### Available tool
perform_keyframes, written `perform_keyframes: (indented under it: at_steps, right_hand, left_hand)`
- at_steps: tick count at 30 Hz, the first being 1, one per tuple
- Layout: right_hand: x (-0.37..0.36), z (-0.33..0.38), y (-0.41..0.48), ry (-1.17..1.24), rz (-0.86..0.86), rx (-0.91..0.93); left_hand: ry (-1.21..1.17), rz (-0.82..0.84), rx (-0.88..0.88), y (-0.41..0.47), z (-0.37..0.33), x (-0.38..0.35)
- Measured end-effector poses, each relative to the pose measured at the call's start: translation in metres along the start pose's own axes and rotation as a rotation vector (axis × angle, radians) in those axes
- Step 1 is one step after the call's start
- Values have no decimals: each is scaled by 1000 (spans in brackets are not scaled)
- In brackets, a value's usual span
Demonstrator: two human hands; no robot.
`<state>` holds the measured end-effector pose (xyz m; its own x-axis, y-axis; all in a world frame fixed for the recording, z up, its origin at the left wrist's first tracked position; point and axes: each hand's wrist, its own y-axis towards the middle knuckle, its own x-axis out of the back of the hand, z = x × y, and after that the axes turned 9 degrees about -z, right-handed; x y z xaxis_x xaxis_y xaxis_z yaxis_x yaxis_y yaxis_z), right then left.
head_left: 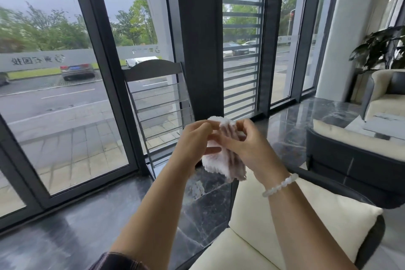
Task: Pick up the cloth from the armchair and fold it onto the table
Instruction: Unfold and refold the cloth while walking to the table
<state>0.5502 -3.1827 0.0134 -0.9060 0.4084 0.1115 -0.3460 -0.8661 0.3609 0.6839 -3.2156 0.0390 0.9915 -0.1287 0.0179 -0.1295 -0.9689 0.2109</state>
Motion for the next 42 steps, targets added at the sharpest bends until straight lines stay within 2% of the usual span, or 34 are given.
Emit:
perform_keyframes:
  at_steps: [4,6,8,11,15,18,24,26,29,34,37,42]
  right_hand:
    - [-8,12,-10,8,-62,29]
    - [-10,16,-18,98,-9,17]
    - [-11,20,-30,162,56,5]
    - [-20,24,-53,235,169,-21]
    - [-50,35,-88,333,318,-110]
    - [-79,50,-116,418,433,-157]
    - [-147,93,-188,511,645,-147]
    - [-170,109,-219,540,738,-138]
    - [-199,130,-266,612,927,-122]
    - [-244,154,-355,612,1350,-43]
    - [-266,163,-417,608,1462,-56]
    - [-286,182,-509,687,1678,-151]
  left_hand:
    - [207,-217,-185,-19,-8,15]
    - [383,-319,-282,-31,-7,28]
    - [555,-353,-319,-49,-8,41]
    - [691,-401,-259,-86,-12,65]
    - [584,-462,-195,-143,-13,98]
    - [647,-533,-119,-184,-19,130]
    - [827,-883,-107,-283,-35,208]
    - [791,-996,-102,-319,-46,226]
    - [608,-1120,-116,-376,-63,248]
    - [600,-1359,-146,-476,-83,283]
    - [538,-1503,-120,-536,-85,298]
    - [348,-1563,-90,-628,-84,304]
